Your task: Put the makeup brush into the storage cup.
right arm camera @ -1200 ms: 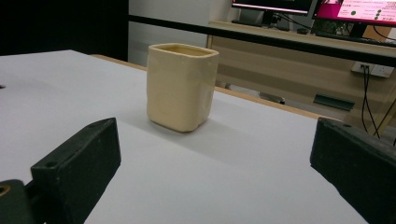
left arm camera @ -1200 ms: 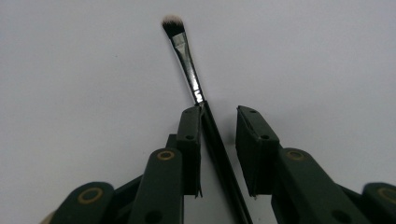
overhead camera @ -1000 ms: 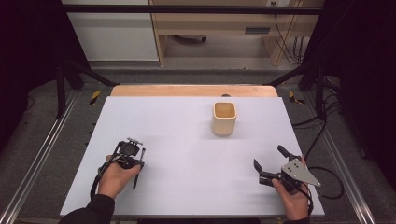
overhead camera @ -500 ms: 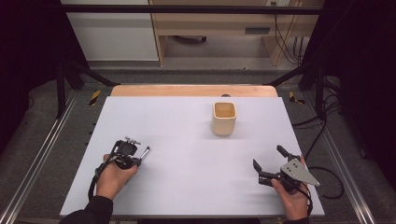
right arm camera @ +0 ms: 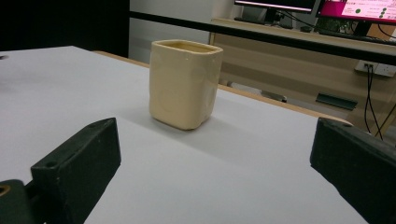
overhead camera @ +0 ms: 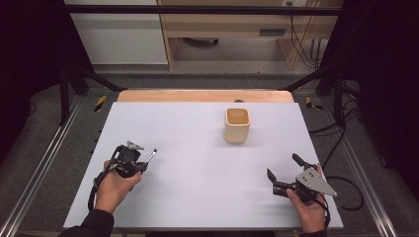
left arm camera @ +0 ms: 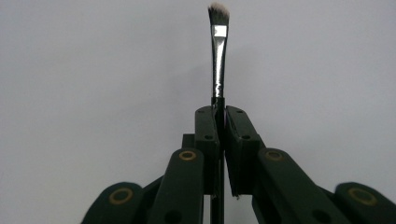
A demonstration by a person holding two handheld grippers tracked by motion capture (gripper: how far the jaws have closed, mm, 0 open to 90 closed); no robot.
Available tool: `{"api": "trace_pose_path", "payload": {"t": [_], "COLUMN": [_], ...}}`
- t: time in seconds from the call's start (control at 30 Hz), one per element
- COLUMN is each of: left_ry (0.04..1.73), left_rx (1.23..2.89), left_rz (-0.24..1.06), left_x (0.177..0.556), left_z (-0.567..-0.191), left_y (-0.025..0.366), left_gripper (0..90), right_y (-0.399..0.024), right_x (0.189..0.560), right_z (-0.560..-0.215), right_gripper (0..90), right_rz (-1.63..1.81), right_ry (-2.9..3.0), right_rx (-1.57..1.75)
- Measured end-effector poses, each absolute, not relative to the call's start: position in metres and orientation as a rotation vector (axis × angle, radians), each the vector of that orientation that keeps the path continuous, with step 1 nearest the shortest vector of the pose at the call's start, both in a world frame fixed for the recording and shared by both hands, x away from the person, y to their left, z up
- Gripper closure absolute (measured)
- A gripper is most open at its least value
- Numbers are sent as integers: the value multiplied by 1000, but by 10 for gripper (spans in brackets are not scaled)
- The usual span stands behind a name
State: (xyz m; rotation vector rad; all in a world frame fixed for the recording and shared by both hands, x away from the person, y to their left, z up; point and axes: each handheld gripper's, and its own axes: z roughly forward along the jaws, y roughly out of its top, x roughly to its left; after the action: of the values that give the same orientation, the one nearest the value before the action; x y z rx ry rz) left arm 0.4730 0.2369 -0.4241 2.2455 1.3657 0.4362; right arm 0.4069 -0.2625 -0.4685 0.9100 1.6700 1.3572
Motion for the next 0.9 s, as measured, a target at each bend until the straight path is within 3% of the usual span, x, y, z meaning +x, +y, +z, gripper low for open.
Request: {"api": "trace_pose_path", "payload": {"t": [0.9], "left_ry": [1262], "left_rx": [2175], "left_rz": [502], "left_x": [479], "left_z": [-409], "left_y": [231], "left_gripper": [841], "right_y": [-258], "right_x": [410], "right_z": [-475], "right_gripper": [22], "right_rz": [1326], "right_ry": [1705], "right_rx": [915]}}
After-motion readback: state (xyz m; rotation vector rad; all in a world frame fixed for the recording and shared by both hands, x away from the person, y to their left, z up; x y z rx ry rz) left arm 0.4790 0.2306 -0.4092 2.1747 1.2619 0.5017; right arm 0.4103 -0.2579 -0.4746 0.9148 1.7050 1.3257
